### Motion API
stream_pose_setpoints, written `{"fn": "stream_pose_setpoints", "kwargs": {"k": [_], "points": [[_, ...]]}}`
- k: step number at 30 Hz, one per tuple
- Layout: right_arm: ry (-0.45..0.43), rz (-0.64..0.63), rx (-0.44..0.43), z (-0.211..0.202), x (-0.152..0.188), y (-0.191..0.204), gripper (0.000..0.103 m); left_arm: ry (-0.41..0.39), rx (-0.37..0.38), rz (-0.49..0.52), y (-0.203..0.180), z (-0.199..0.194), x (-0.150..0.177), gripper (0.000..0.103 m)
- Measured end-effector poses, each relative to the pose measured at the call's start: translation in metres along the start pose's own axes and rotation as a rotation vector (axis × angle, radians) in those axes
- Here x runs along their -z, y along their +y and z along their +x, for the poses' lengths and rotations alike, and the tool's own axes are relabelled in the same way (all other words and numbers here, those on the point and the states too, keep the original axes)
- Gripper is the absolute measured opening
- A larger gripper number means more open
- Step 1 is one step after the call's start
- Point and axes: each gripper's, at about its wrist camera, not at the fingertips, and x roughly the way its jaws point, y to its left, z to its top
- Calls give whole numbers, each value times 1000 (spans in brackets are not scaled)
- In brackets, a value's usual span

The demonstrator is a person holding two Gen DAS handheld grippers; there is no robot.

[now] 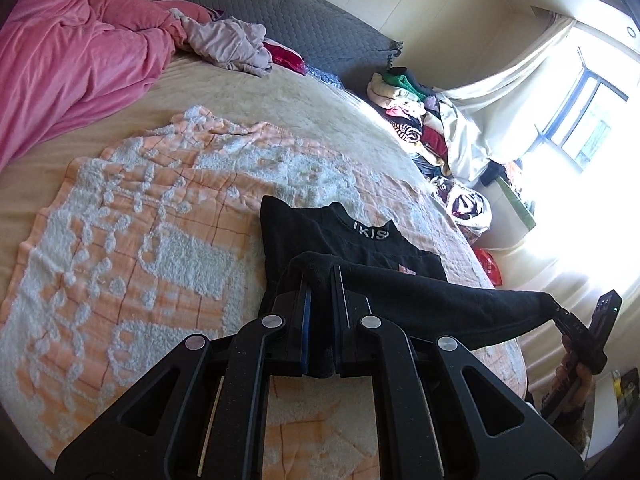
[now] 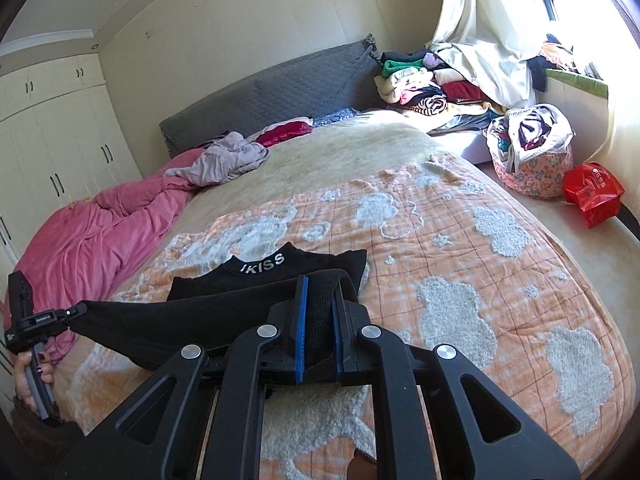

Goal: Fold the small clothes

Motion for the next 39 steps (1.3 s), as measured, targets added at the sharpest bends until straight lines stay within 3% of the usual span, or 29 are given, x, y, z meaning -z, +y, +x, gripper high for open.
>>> {"fn": "stream_pose_setpoints", "kwargs": {"k": [11,25,29,30,32,39], "points": [[13,38,41,54,-19,-10,9,16,-56,45,5,48,-29,2],[87,29,113,121,-4,-23,10,76,-102,64,23,101,-27,3],[100,8,158,135,2,-26,16,88,-129,72,25,112,-22,10],[100,0,178,136,4,-27,21,89,-151,81,25,114,-20,23],[101,-5,199,136,8,-31,34,87,-173,97,22,112,-19,31],[67,-99,167,122,14,-17,36,35,-195,194,-9,94,-15,32]]}}
